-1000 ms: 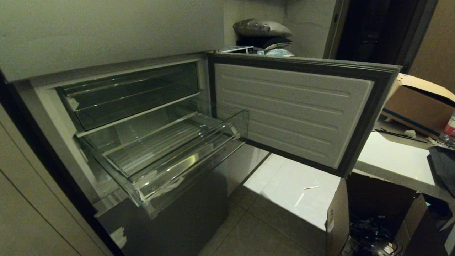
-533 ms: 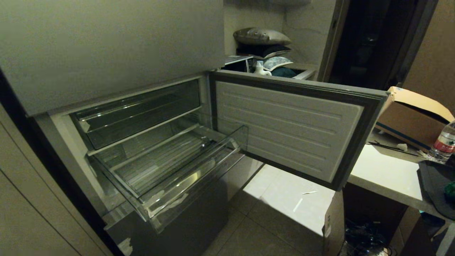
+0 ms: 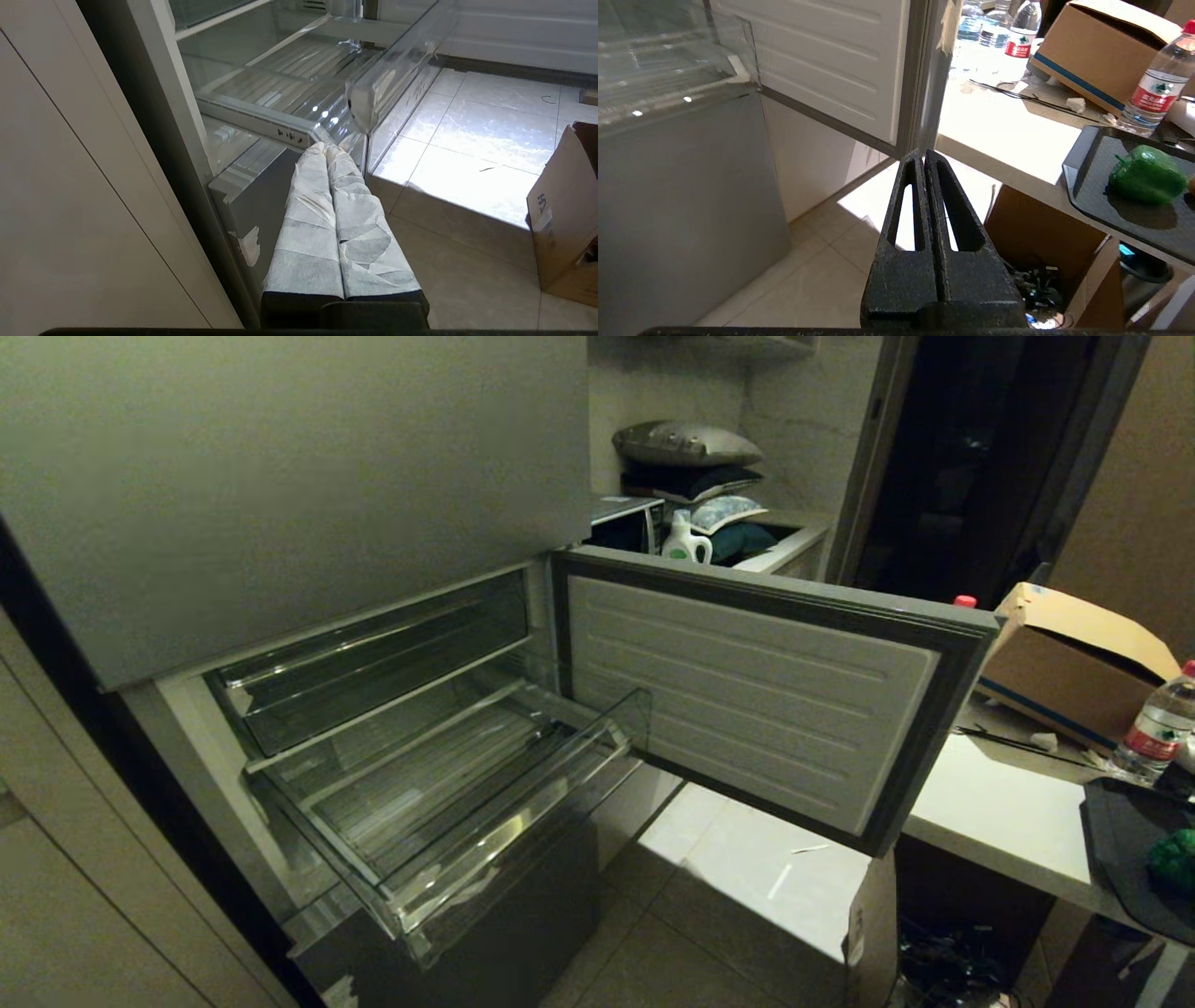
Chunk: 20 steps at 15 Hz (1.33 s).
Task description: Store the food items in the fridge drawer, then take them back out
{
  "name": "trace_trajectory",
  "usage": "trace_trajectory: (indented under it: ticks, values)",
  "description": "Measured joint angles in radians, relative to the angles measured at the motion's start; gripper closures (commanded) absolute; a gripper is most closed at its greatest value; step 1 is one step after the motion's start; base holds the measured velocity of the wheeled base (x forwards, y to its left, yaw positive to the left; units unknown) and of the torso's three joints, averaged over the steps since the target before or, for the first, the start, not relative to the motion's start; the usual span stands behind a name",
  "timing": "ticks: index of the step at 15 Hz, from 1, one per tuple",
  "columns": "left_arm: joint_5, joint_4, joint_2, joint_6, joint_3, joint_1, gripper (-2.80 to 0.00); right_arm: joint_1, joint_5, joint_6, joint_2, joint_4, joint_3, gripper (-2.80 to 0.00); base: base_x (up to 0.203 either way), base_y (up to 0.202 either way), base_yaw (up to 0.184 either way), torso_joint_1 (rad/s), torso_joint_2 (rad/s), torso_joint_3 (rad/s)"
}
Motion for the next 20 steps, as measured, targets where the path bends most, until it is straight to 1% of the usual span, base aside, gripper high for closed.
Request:
trace_trajectory:
  ticks: [2, 5, 7, 10, 13, 14, 16, 18, 20]
  values:
    - [0.000, 0.000, 0.000, 0.000, 0.000, 0.000, 0.00, 0.000, -0.001, 0.010, 0.000, -0.001, 0.000, 0.00, 0.000, 0.000, 0.000, 0.108, -0.25, -0.122]
    - [0.000, 0.000, 0.000, 0.000, 0.000, 0.000, 0.00, 0.000, 0.000, 0.010, 0.000, -0.003, 0.000, 0.00, 0.000, 0.000, 0.000, 0.007, -0.01, -0.007]
    - [0.000, 0.000, 0.000, 0.000, 0.000, 0.000, 0.00, 0.000, -0.004, 0.032, 0.000, -0.004, 0.000, 0.00, 0.000, 0.000, 0.000, 0.000, 0.00, 0.000]
    - [0.000, 0.000, 0.000, 0.000, 0.000, 0.000, 0.00, 0.000, -0.004, 0.028, 0.000, -0.004, 0.000, 0.00, 0.000, 0.000, 0.000, 0.000, 0.00, 0.000]
    - [0.000, 0.000, 0.000, 0.000, 0.000, 0.000, 0.00, -0.004, -0.032, 0.041, 0.019, -0.004, -0.002, 0.00, 0.000, 0.000, 0.000, 0.000, 0.00, 0.000]
    - [0.000, 0.000, 0.000, 0.000, 0.000, 0.000, 0.00, -0.006, -0.053, 0.057, 0.050, -0.002, -0.026, 0.00, 0.000, 0.000, 0.000, 0.000, 0.00, 0.000]
    - [0.000, 0.000, 0.000, -0.008, 0.000, 0.000, 0.00, -0.028, -0.089, 0.117, 0.155, -0.001, -0.106, 0.00, 0.000, 0.000, 0.000, 0.000, 0.00, 0.000]
    - [0.001, 0.000, 0.000, -0.012, 0.000, 0.000, 0.00, -0.078, -0.105, 0.201, 0.318, -0.004, -0.213, 0.00, 0.000, 0.000, 0.000, 0.000, 0.00, 0.000]
    - [0.002, 0.000, 0.000, -0.012, 0.000, 0.000, 0.00, -0.154, -0.111, 0.283, 0.509, -0.011, -0.328, 0.00, 0.000, 0.000, 0.000, 0.000, 0.00, 0.000]
